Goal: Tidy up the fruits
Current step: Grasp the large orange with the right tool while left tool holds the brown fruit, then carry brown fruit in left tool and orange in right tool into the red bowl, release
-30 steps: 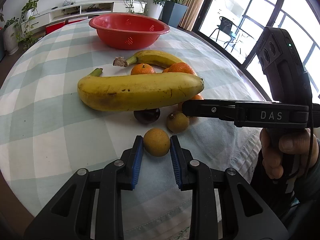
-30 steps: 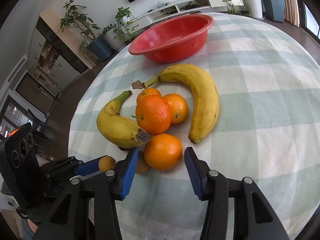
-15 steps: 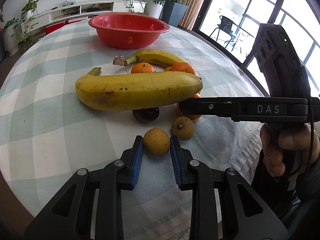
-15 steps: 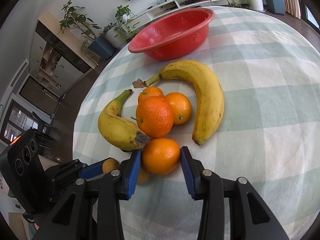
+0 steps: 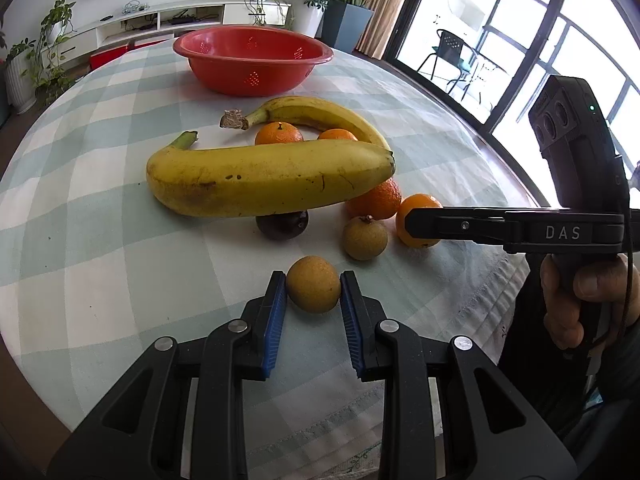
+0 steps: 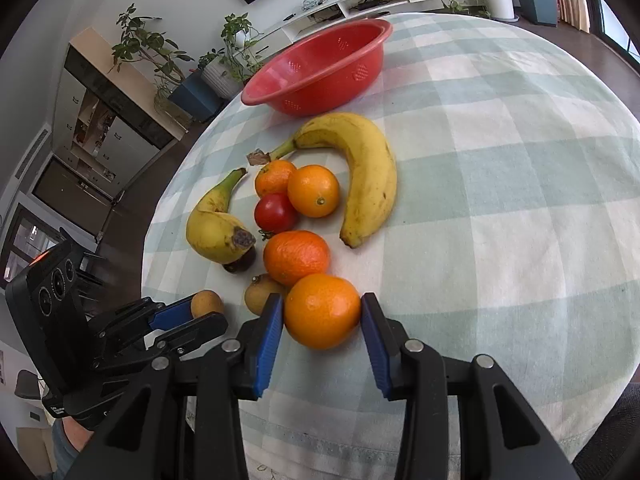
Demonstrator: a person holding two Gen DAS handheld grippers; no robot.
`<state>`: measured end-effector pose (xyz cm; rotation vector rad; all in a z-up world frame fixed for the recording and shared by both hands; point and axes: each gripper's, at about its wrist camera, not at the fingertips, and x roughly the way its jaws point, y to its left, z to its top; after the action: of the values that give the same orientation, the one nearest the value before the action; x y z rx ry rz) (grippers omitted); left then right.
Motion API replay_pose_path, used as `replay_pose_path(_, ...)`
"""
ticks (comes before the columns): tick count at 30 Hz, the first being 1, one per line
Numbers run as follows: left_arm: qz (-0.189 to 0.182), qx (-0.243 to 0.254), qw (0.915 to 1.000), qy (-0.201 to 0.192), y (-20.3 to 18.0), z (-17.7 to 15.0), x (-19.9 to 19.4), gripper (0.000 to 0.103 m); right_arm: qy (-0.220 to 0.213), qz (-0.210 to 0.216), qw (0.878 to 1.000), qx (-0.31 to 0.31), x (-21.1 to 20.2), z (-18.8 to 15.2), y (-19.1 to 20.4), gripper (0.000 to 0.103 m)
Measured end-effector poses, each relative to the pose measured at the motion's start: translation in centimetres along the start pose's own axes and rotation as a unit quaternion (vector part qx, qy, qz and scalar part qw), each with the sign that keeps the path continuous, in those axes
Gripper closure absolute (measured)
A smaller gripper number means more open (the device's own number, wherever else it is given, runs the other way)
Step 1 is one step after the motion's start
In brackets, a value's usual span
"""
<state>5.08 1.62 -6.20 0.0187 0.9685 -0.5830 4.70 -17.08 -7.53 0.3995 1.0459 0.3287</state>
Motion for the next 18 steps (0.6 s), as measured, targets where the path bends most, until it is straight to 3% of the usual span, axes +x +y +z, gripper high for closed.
replay_pose_path(11, -0.007, -0.011, 0.9999, -0.009, -0.4, -0.7, -1.0, 0.078, -0.006, 0.004, 1.0, 0.002, -1.1, -0.6, -0.8, 0.061)
replay_pose_path(18, -0.006, -0.018, 0.9994, -0.029, 0.6, 0.3, -3.8, 0.078, -0.029, 0.001, 1.0, 0.012, -2.9, 0.1, -2.0, 0.061)
